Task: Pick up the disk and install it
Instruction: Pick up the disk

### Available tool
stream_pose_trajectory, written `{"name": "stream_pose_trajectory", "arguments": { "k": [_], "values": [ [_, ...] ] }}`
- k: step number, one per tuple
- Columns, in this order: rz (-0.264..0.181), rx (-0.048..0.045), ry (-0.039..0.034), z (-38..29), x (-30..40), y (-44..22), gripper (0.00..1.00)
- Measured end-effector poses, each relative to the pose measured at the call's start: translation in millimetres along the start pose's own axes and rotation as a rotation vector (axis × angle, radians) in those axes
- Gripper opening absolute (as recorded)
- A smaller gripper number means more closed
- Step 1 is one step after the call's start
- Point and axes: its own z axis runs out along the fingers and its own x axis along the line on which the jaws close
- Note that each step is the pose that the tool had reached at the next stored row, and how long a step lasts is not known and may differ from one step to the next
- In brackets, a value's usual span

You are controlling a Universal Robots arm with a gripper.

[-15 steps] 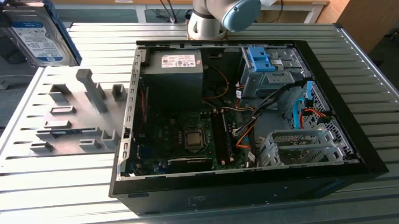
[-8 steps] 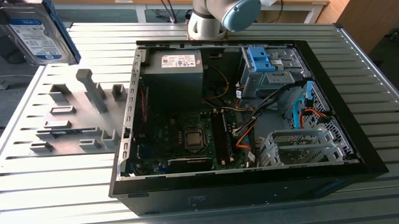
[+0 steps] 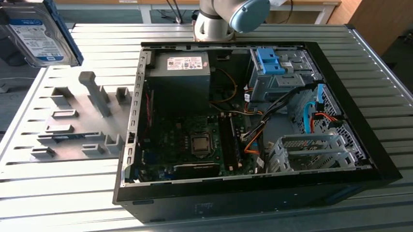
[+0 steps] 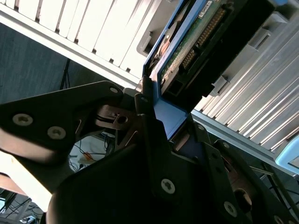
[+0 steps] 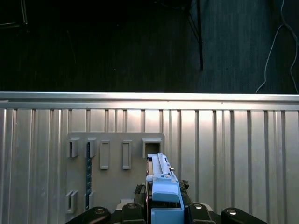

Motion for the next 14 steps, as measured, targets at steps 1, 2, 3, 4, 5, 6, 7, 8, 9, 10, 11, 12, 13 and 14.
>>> {"name": "stream_pose_trajectory", "arguments": {
  "k": [1, 2, 3, 4, 5, 6, 7, 8, 9, 10, 11, 12, 13, 14],
  "values": [
    [0.000, 0.0000, 0.0000, -0.2, 0.0, 0.0, 0.36],
    [0.000, 0.0000, 0.0000, -0.3, 0.0, 0.0, 0.36],
    [0.000, -0.0001, 0.0001, -0.5, 0.0, 0.0, 0.36],
    [0.000, -0.0003, 0.0001, -0.9, 0.0, 0.0, 0.36],
    [0.000, -0.0003, 0.0002, -1.6, -0.1, 0.1, 0.36],
    [0.000, -0.0002, 0.0001, -2.4, -0.1, 0.1, 0.36],
    [0.000, -0.0001, 0.0001, -3.4, -0.1, 0.1, 0.36],
    [0.000, -0.0001, 0.0001, -4.4, -0.2, 0.2, 0.36],
    [0.000, -0.0001, 0.0001, -5.3, -0.2, 0.2, 0.36],
    [0.000, 0.0000, 0.0000, -6.0, -0.2, 0.2, 0.36],
    [0.000, 0.0000, 0.0000, -6.8, -0.3, 0.2, 0.36],
    [0.000, 0.0000, 0.0000, -7.5, -0.3, 0.3, 0.36],
    [0.000, 0.0000, 0.0000, -8.1, -0.3, 0.3, 0.36],
    [0.000, -0.0001, 0.0001, -8.8, -0.3, 0.3, 0.36]
  ]
}}
